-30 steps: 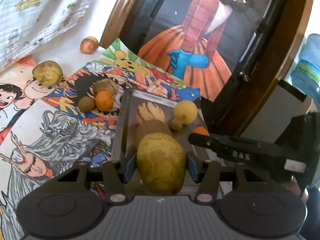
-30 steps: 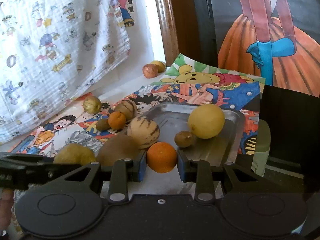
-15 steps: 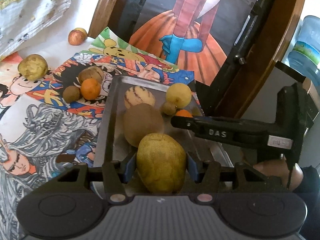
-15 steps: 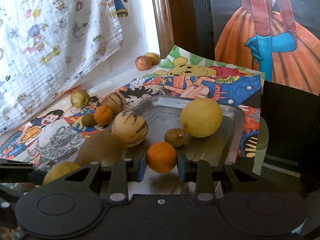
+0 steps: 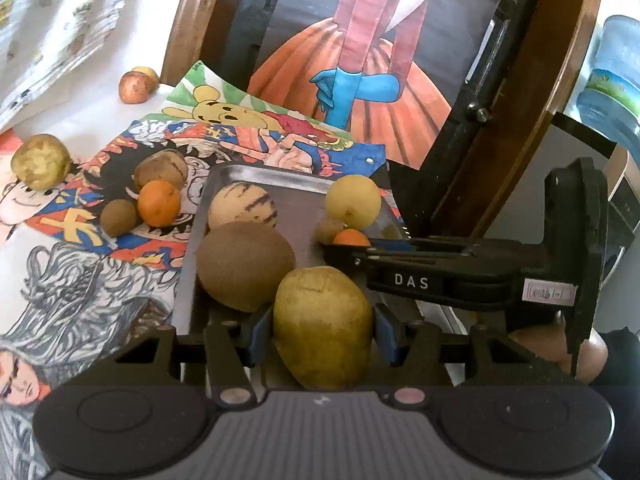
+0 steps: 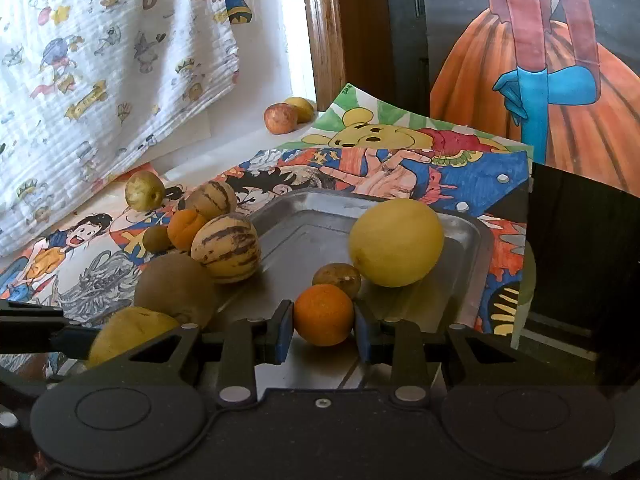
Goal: Organize fruits
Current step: 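Carry the pear onto the tray with the left tool while the right tool sets the orange there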
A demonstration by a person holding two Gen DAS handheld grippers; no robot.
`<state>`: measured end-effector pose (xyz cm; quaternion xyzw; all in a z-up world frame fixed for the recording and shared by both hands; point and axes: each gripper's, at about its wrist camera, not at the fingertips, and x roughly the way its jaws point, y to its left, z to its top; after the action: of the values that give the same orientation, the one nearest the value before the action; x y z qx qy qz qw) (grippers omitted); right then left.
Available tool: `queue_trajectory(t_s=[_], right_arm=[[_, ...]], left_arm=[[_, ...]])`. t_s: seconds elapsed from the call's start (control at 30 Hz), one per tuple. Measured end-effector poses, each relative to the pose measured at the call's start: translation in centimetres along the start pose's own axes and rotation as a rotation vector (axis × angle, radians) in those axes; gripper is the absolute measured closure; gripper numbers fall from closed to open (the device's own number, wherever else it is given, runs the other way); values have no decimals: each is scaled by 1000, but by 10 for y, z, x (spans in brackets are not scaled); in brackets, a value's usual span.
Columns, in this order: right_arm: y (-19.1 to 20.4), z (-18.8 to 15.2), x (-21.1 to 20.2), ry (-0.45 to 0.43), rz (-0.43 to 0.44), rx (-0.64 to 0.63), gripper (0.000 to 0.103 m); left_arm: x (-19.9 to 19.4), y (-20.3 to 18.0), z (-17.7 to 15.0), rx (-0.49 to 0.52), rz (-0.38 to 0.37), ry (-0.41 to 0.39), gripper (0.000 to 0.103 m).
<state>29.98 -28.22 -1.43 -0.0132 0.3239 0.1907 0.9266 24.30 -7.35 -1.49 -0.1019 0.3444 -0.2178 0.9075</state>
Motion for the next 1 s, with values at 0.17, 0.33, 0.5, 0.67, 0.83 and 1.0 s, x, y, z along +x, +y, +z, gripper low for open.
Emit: queue_trajectory(t_s=[0.17, 0.33, 0.5, 0.67, 0.83, 1.0], right_arm=[[-3, 4, 6, -3, -10, -4, 69], [-6, 6, 11, -1, -16, 12, 69], [-6, 7, 11, 0, -18, 11, 69], [-7, 6, 9, -1, -22, 19, 66], [-4, 3, 1, -3, -19, 32, 57], [-3, 2, -20, -29, -24, 53, 44]], left_arm=[[9, 5, 5, -25, -7, 6, 45], [12, 8, 6, -37, -15, 7, 45], [12, 8, 6, -49, -14, 11, 45], [9, 10, 5, -72, 0, 16, 41], [0, 12, 3, -97, 16, 15, 34], [-20, 13, -1, -132, 33, -26, 26]])
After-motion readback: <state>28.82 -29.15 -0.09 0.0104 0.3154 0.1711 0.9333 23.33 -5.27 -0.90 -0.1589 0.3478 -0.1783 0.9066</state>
